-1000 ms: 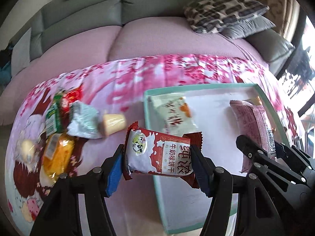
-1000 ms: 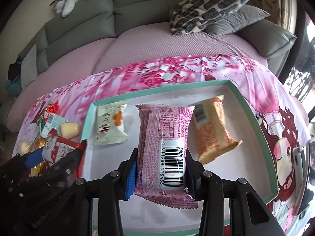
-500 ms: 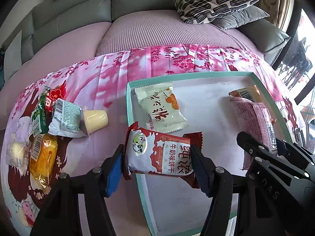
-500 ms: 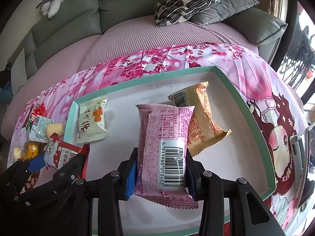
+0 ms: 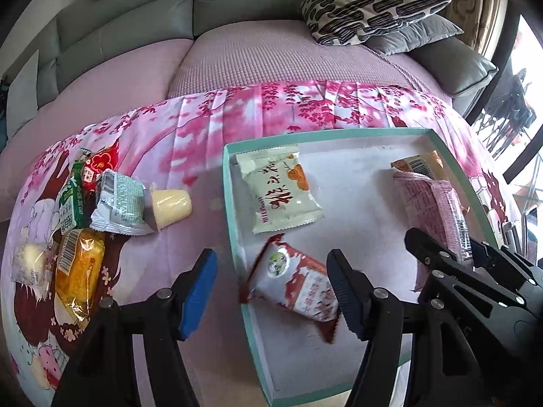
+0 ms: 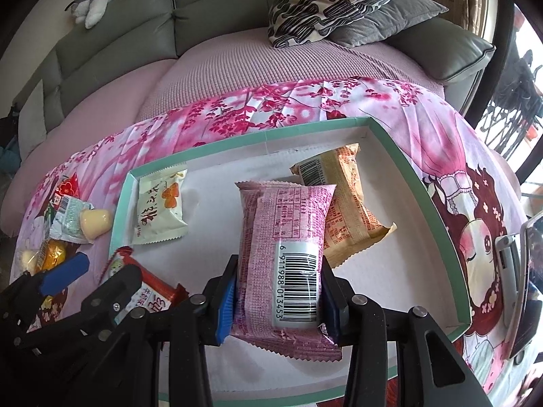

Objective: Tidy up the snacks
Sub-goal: 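Carry both packets into the teal tray and open both grippers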

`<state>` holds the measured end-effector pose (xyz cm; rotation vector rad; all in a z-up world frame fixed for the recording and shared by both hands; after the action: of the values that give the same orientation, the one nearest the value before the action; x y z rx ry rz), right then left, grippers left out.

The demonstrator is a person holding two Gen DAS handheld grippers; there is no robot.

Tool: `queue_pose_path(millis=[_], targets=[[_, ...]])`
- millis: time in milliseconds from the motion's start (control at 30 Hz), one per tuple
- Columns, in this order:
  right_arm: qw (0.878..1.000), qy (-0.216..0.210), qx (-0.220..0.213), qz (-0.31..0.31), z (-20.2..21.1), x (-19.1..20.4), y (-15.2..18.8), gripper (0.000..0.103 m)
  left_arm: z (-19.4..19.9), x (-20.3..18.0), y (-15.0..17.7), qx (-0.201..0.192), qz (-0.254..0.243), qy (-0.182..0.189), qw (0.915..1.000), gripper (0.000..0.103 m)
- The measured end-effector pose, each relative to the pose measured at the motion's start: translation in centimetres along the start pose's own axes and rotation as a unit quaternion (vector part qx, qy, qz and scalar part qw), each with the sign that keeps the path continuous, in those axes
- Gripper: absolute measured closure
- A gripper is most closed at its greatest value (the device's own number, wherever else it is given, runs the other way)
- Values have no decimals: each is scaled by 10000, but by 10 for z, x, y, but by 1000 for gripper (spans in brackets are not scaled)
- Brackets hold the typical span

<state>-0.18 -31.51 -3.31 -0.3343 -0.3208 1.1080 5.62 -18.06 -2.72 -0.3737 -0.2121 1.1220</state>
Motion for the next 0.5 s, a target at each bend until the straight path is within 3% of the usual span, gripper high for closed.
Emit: queue_pose_path(millis=[100, 133, 333, 400, 433, 500], targets=[[10000, 17, -59, -60, 2, -2, -1, 46, 2, 7, 0, -27, 113, -79, 9999, 33], [9999, 11, -83, -97, 3, -3, -2, 38, 3, 10, 0, -54, 174, -116, 9998, 30], [9998, 26, -98, -162, 4, -6, -3, 36, 4, 28, -1, -124, 479, -258, 9984, 27], [9998, 51, -101, -151, 3, -6, -3, 28, 2, 35, -1, -124, 609, -399, 9973, 26], [9998, 78, -123, -154, 3, -6, -3, 18, 1, 38, -1, -136, 659, -478, 9966, 25], [9996, 108, -194, -170, 4, -7, -3, 5, 1, 46, 0, -196, 770, -760, 9939, 2]])
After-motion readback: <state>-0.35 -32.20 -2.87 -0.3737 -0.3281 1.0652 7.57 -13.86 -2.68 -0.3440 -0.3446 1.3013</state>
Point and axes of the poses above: each gripper's, at about its wrist camera, not at the fingertips, and z roughly against the way its jaws point, x to its left, y to its underside, the point moved 3 cm from there along -z, roughly the way its jaws point, and after that the axes turned 6 degrees about x, right-handed, at the moved point
